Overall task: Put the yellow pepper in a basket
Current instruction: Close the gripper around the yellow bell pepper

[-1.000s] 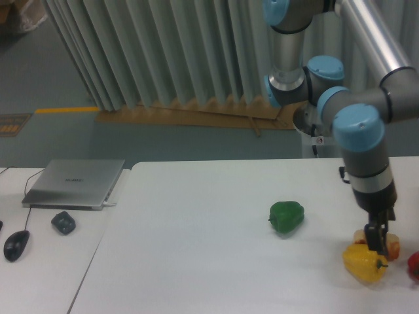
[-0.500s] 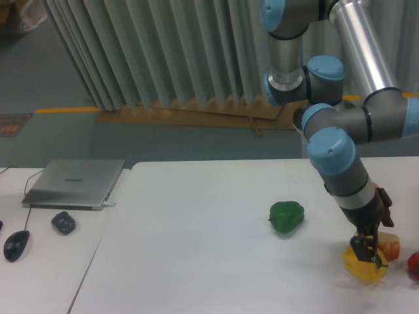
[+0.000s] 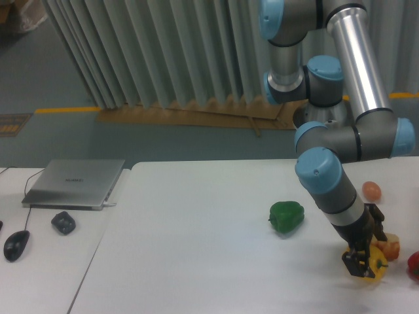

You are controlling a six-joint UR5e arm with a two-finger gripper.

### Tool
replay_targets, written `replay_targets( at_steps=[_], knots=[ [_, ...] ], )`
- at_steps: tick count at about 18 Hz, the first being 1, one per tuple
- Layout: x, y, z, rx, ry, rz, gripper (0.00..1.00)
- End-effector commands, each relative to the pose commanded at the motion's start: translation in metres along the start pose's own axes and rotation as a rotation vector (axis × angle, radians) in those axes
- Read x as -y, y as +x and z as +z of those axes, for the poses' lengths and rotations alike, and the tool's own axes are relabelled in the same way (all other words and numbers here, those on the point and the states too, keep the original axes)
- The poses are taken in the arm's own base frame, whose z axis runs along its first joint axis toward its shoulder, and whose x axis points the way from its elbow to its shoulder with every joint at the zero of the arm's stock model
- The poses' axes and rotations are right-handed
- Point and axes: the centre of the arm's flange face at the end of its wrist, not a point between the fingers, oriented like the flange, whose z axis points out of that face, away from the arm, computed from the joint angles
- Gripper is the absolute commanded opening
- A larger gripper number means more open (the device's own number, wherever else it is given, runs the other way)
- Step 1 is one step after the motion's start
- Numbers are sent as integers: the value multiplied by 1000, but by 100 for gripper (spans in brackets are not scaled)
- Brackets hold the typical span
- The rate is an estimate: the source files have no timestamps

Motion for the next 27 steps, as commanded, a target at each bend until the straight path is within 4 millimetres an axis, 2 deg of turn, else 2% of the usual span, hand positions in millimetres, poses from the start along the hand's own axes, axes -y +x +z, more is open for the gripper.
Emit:
replay_targets(
  at_steps=[5,7,20,23,26,27],
  knots=[
    [6,1,9,-23,-12,2,100],
    [17,-5,7,-19,-18,17,100],
    [26,-4,21,-40,-28,26,100],
    [27,-4,22,-40,-28,26,93],
    [26,-4,21,-39,-29,19,75],
    [27,-3,22,-40,-28,9,67]
  ],
)
